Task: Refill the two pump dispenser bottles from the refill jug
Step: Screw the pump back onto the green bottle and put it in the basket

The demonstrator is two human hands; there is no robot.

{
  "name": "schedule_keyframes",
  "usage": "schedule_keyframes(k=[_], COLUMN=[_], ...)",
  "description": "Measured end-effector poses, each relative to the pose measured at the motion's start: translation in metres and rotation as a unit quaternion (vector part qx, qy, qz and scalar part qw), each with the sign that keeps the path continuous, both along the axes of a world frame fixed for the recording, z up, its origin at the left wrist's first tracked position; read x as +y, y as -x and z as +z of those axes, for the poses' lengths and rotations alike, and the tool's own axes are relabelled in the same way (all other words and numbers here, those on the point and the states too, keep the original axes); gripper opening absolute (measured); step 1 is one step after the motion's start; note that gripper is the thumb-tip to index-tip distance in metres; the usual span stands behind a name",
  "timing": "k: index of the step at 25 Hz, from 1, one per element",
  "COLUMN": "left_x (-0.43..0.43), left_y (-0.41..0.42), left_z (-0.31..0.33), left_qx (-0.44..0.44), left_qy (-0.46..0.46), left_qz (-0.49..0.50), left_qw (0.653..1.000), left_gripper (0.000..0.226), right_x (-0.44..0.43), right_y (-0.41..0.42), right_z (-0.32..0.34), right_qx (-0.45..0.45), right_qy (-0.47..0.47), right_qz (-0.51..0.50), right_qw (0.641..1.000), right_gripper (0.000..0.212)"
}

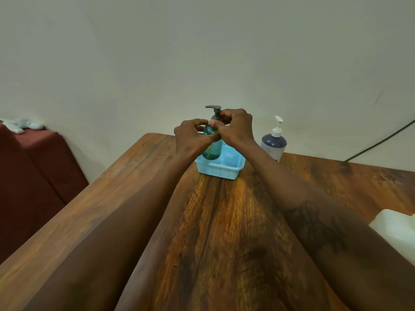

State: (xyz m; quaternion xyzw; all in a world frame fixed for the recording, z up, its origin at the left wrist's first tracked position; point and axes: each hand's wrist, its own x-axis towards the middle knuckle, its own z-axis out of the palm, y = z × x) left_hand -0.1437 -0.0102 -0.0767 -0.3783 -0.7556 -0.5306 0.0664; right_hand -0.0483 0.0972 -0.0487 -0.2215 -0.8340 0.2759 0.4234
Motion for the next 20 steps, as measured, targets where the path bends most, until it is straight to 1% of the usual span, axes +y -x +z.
schedule_keyframes(k=[4, 7, 10, 14, 17, 19, 20], left_x=[0.005, 0.003, 0.001, -0.004, -0.01, -0.017, -0.021], left_y=[0.01, 0.015, 0.017, 0.011, 0.005, -0.001, -0.006], left_z=[-0.011, -0.019, -0.024, -0.022, -0.019, -0.019, -0.019], left_qx=[0.011, 0.017, 0.016, 0.008, -0.001, -0.02, -0.02], left_qy=[0.038, 0.043, 0.058, 0.074, 0.096, 0.101, 0.09], left_qz=[0.003, 0.003, 0.004, 0.005, 0.004, 0.024, 0.045], left_qw=[0.999, 0.999, 0.998, 0.997, 0.995, 0.994, 0.995], left_gripper=[0.058, 0.057, 0.061, 0.058, 0.059, 0.064, 0.062], right_x=[0.008, 0.01, 0.011, 0.008, 0.006, 0.004, 0.003], right_y=[0.013, 0.019, 0.02, 0.011, -0.003, -0.016, -0.024], right_z=[-0.017, -0.025, -0.031, -0.034, -0.032, -0.031, -0.03], right_qx=[-0.014, -0.015, -0.014, -0.018, -0.042, -0.048, -0.05], right_qy=[0.012, 0.025, 0.042, 0.057, 0.067, 0.067, 0.064], right_qz=[0.003, 0.015, 0.029, 0.051, 0.048, 0.037, 0.034], right_qw=[1.0, 0.999, 0.999, 0.997, 0.996, 0.996, 0.996], right_gripper=[0.02, 0.022, 0.027, 0.034, 0.041, 0.042, 0.042])
